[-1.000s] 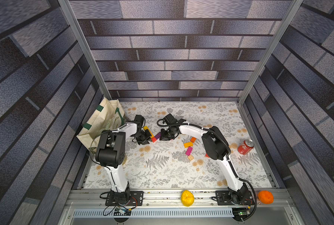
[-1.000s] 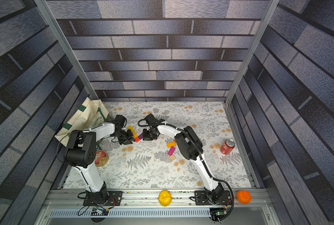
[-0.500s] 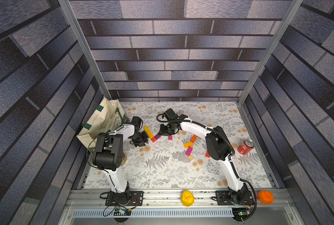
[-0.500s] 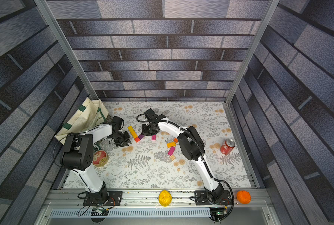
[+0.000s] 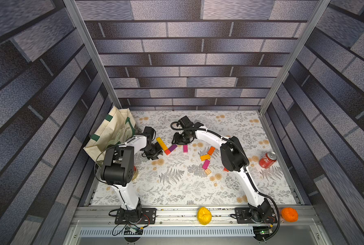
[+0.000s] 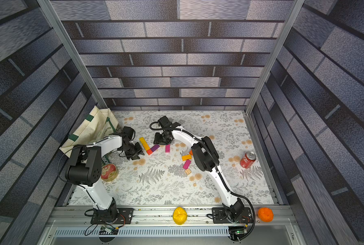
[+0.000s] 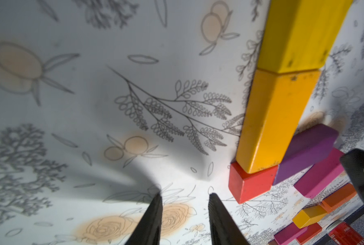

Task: Assemble the letter v with building blocks
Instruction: Assemble the building block at the center of the board.

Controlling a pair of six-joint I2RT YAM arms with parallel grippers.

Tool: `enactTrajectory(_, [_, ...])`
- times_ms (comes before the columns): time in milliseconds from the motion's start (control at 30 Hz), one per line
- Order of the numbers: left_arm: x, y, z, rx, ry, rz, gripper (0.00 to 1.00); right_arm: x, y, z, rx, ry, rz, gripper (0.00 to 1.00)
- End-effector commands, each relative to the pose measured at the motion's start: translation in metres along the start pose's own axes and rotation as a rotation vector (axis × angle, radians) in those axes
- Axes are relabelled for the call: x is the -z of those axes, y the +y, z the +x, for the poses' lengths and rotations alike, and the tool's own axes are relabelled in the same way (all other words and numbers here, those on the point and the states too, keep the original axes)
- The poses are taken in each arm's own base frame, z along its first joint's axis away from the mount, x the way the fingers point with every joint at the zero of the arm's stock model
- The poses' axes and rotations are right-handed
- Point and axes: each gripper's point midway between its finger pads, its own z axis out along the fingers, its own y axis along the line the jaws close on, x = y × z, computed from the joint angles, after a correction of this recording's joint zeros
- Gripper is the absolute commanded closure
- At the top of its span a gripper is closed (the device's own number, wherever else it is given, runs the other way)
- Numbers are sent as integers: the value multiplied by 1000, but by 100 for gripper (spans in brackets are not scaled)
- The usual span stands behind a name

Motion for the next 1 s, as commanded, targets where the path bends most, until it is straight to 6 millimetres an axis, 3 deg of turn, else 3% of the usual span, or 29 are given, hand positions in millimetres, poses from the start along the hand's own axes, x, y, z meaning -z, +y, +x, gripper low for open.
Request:
enactTrajectory(0, [-16, 14, 12, 23, 56, -62, 61, 0, -2, -2, -8, 15, -5, 52])
enactTrajectory(333, [-25, 16, 14, 24, 75, -82, 60, -9, -7, 1, -29, 33, -12, 46])
enactTrajectory(967, [-33, 19, 14, 24, 86, -96, 60, -13, -11, 11, -62, 54, -23, 52])
